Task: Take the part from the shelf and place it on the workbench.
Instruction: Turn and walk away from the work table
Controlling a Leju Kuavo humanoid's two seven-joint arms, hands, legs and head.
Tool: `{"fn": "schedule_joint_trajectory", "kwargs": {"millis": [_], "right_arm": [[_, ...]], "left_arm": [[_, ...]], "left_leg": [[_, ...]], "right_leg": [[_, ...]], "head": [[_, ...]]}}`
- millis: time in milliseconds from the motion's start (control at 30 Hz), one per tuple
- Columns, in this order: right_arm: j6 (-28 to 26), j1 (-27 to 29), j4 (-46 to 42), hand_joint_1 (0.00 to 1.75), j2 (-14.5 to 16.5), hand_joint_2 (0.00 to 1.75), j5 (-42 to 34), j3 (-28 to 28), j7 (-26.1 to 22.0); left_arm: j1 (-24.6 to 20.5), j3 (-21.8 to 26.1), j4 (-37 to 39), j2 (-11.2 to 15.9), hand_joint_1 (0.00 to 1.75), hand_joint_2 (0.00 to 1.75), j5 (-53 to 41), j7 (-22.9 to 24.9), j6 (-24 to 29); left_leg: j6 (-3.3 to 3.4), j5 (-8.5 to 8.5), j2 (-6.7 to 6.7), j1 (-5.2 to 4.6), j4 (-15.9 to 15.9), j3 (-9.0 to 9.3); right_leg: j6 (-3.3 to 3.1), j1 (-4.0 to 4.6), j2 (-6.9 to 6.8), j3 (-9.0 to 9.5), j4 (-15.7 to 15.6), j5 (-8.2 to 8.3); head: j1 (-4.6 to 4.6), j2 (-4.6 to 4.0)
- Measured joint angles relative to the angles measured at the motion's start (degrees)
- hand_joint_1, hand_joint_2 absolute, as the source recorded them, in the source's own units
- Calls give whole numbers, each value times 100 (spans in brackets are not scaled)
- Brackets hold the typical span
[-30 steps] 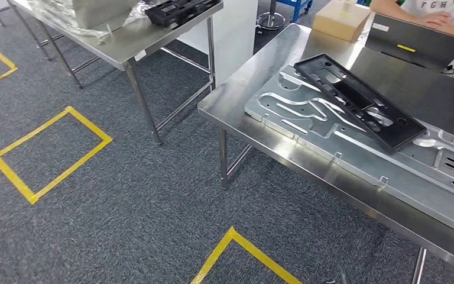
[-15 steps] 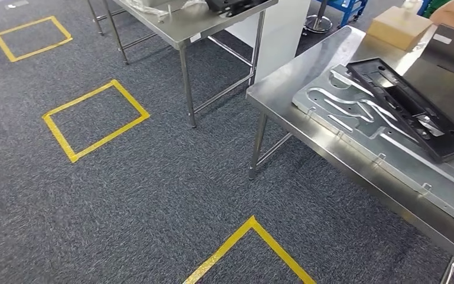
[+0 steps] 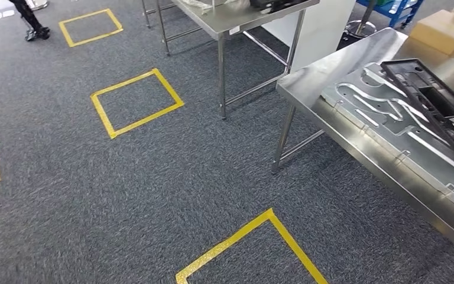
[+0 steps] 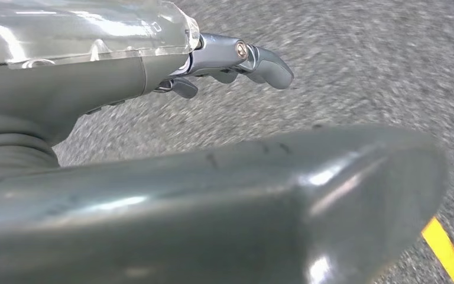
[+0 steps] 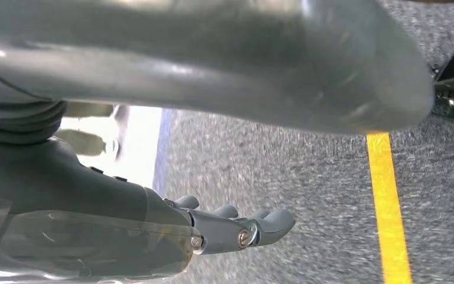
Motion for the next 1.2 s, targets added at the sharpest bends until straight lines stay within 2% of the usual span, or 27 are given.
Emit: {"fn": "schedule_joint_trajectory", "kwargs": {"millis": [33,67,100,133,200,233,267,300,367,433,467,500,533,567,600,667,733,800,867,900,967,1000,1033,1067,1100,1133,1200], "right_arm": [[-1,-5,2,0,-2,0,17,0,-56],[-1,-15,2,0,-3,0,29,1,-98],[0,-27,2,0,-3,0,35,1,-123],[1,-44,2,0,-5,0,39,2,-136],[10,-57,6,0,-10,0,43,2,-130],[17,-66,9,0,-12,0,45,2,-115],[26,-71,12,0,-10,0,46,2,-89],[38,-80,14,0,-7,0,45,2,-57],[63,-85,16,0,1,0,40,-3,21],[99,-55,20,0,7,0,37,-10,102],[115,-37,25,0,11,0,37,-15,135],[131,-23,32,0,13,0,37,-21,165],[142,-14,38,0,14,0,37,-28,190],[149,-10,42,0,15,0,37,-34,209],[155,-11,44,0,15,0,37,-39,223],[169,-12,44,0,12,0,37,-43,234],[198,-13,49,0,9,0,33,-49,237],[227,-29,52,0,12,0,21,-58,243],[239,-43,52,0,31,0,12,-74,247],[241,-37,52,0,40,0,11,-83,247],[242,-13,54,0,45,0,10,-95,242],[242,-1,54,0,45,0,12,-97,237],[242,5,55,0,45,0,20,-98,232],[243,7,55,0,46,0,31,-98,227],[247,6,55,0,50,0,44,-98,225],[252,2,55,0,54,0,58,-98,224],[263,7,57,0,65,0,86,-98,231]], "left_arm": [[-2,-2,0,-1,0,0,-6,0,3],[-1,-4,0,-1,0,0,-12,0,5],[-3,-7,0,-1,0,0,-16,0,6],[-10,-10,0,-2,0,0,-19,0,7],[-43,-17,0,-2,0,0,-23,0,8],[-55,-20,0,-2,0,0,-26,0,9],[-56,-21,0,1,0,0,-28,0,12],[-43,-21,0,2,0,0,-30,0,16],[-12,-20,0,7,0,0,-35,0,28],[-14,-20,0,13,0,0,-36,1,43],[-20,-20,0,15,0,0,-35,1,49],[-22,-20,0,17,0,0,-34,2,53],[-18,-20,0,17,0,0,-33,5,55],[-10,-20,0,18,0,0,-33,10,56],[-4,-20,0,18,0,0,-33,15,57],[-5,-20,3,9,0,0,-36,26,57],[-12,-21,7,-3,0,0,-44,35,62],[-7,-22,8,-5,0,0,-66,42,66],[6,-25,7,3,0,0,-90,39,61],[9,-29,7,7,0,0,-96,31,54],[7,-42,7,11,0,0,-98,7,43],[10,-46,7,13,0,0,-92,1,49],[16,-49,7,14,0,0,-84,1,68],[26,-48,7,15,0,0,-72,6,92],[35,-48,7,16,0,0,-59,12,121],[41,-47,7,18,0,0,-47,17,147],[37,-46,7,20,0,0,-31,32,194]], "left_leg": [[-40,45,24,34,223,20],[-74,207,49,67,250,137],[-100,371,96,96,83,353],[-119,435,190,115,-260,677],[-97,256,380,94,-1127,1331],[-59,136,433,66,-1414,1509],[-4,81,419,34,-1565,1560],[66,101,383,21,-1590,1522],[186,200,309,10,-1619,1434],[271,316,218,-3,-1630,1308],[295,372,153,-20,-1627,1234],[308,428,87,-40,-1622,1163],[313,480,16,-61,-1614,1098],[310,526,-54,-75,-1604,1040],[303,566,-120,-84,-1590,991],[277,627,-242,-88,-1552,904],[230,683,-343,-90,-1523,844],[164,743,-444,-98,-1526,812],[113,666,-381,-107,-1408,735],[88,515,-283,-105,-1195,635],[32,78,-69,-63,-454,320],[2,-74,-20,-34,-82,173],[-26,-121,11,-7,142,99],[-50,-52,38,16,139,143],[-69,101,81,38,-101,309],[-78,276,179,52,-510,566],[-44,460,426,24,-1254,1030]], "right_leg": [[15,1,-84,-97,28,53],[35,-1,-160,-209,69,100],[60,-4,-228,-321,120,142],[89,-4,-286,-418,180,177],[160,-2,-397,-547,295,231],[199,-5,-450,-576,329,258],[242,-21,-507,-592,345,291],[292,-43,-533,-604,350,317],[380,-90,-325,-675,488,159],[421,-101,18,-865,1008,-324],[419,-98,109,-982,1377,-569],[410,-94,147,-1067,1701,-714],[392,-88,162,-1079,1879,-740],[366,-78,175,-987,1838,-656],[333,-65,202,-783,1573,-505],[246,-32,402,-216,701,-256],[183,-4,553,93,170,-189],[138,0,480,101,92,-170],[60,-26,340,104,22,-109],[20,-40,262,96,-9,-78],[-23,-33,111,57,-16,-60],[-22,-28,38,39,-12,-69],[-19,-29,-28,28,-8,-89],[-8,-34,-93,27,-3,-111],[11,-42,-157,38,4,-134],[38,-48,-220,62,11,-156],[118,-40,-343,118,35,-174]], "head": [[-1,0],[-1,0],[-1,0],[-2,0],[-1,0],[-1,0],[0,0],[1,-1],[1,-1],[1,-1],[2,-1],[1,-1],[1,-1],[0,0],[-1,0],[0,0],[1,0],[1,0],[0,0],[-1,0],[-2,0],[-2,0],[-1,0],[-1,0],[-2,0],[-2,0],[0,0]]}}
